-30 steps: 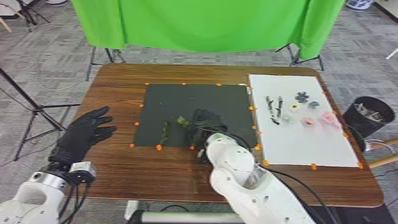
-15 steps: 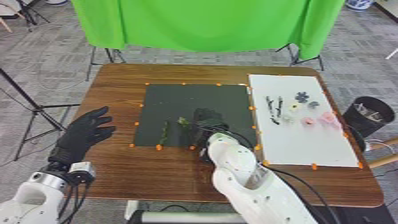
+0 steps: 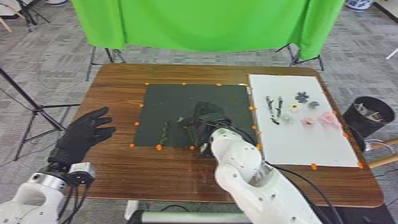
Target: Arrange flowers
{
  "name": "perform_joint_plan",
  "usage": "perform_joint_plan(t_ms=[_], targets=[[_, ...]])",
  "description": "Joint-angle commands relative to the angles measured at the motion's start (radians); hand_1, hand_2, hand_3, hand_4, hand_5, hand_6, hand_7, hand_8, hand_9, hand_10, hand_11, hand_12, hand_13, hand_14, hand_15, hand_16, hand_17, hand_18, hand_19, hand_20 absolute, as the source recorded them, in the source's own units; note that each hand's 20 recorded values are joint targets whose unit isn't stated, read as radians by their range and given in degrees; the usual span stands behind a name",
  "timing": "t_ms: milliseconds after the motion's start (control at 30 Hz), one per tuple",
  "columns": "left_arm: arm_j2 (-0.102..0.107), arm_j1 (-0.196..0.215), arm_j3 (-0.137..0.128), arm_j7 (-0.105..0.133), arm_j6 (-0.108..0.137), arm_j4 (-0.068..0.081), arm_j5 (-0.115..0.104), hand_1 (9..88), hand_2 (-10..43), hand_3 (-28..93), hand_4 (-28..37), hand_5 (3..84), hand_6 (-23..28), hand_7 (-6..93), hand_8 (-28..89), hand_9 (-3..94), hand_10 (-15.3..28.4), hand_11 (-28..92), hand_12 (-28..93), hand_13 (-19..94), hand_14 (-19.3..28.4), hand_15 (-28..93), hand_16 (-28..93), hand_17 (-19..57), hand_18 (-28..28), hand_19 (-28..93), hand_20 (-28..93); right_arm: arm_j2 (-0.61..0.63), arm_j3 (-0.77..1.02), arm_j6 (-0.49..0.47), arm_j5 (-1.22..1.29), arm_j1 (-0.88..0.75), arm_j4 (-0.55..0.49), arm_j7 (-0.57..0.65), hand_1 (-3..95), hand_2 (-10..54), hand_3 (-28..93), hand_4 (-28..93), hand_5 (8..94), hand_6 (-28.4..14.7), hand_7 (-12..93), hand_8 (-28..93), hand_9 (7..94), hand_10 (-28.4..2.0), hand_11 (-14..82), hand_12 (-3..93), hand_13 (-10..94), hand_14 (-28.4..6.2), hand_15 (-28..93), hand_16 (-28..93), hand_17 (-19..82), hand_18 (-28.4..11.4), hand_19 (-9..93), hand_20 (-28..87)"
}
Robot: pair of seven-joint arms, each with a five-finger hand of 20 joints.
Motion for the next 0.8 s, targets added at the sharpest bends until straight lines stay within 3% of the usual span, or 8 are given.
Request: perform_joint_plan(t_ms=[33,333,567,667,800], targets=[[0.002,0.035,-0.010,0.020,0.021,-0.011,-0.006,28.9,-9.5,69,-24.1,28.9,3.5,25.4,-13,26.7,12.0,31,15,26,15.1,48,-3,-6.1,22.8,51,9,0.073,0.034,0.062,-0.006,0.030,-0.045,0.003,19.7,-0.8,81,-21,80.8,-0.7,46,-10,90.1,-9.2,52.7,36.1,89,-4.0,77,30,58,-21.1,93,60],[0.001,0.077,-0.031,0.037,0.039,-0.024,-0.015,29.0,-9.5,69,-24.1,29.0,3.5,25.3,-13,26.6,12.0,31,15,26,15.0,48,-3,-6.1,22.8,51,9,0.217,0.136,0.050,0.041,0.060,-0.054,0.065,19.3,-4.2,76,-24,64.8,-3.8,42,-13,74.9,-13.2,52.3,33.9,78,-6.7,78,28,46,-22.0,93,53],[0.002,0.084,-0.036,0.039,0.040,-0.025,-0.012,29.0,-9.5,69,-24.0,28.9,3.5,25.4,-13,26.6,12.0,31,15,26,15.1,48,-3,-6.1,22.8,51,9,0.306,0.179,0.000,0.031,0.066,-0.024,0.120,16.3,-9.2,72,-28,60.6,-4.7,42,-14,71.4,-13.6,52.5,33.0,76,-7.1,78,27,44,-21.6,93,49],[0.000,0.091,-0.042,0.039,0.040,-0.026,-0.013,29.0,-9.5,69,-24.1,28.9,3.5,25.4,-13,26.6,12.1,31,15,26,15.1,48,-3,-6.2,22.8,51,9,0.342,0.190,-0.079,0.051,0.069,-0.020,0.159,14.8,-9.5,71,-28,58.6,-5.6,40,-14,67.4,-14.3,52.5,33.2,74,-7.5,78,27,43,-21.8,93,48],[0.002,0.100,-0.045,0.041,0.044,-0.029,-0.015,28.9,-9.5,69,-24.1,28.9,3.4,25.4,-13,26.6,12.1,31,15,26,15.1,48,-3,-6.1,22.8,51,9,0.389,0.190,-0.078,0.055,0.055,-0.013,0.177,13.5,-9.5,71,-28,56.2,-6.6,39,-13,64.9,-14.8,52.4,32.9,73,-7.7,77,26,41,-22.0,93,46]])
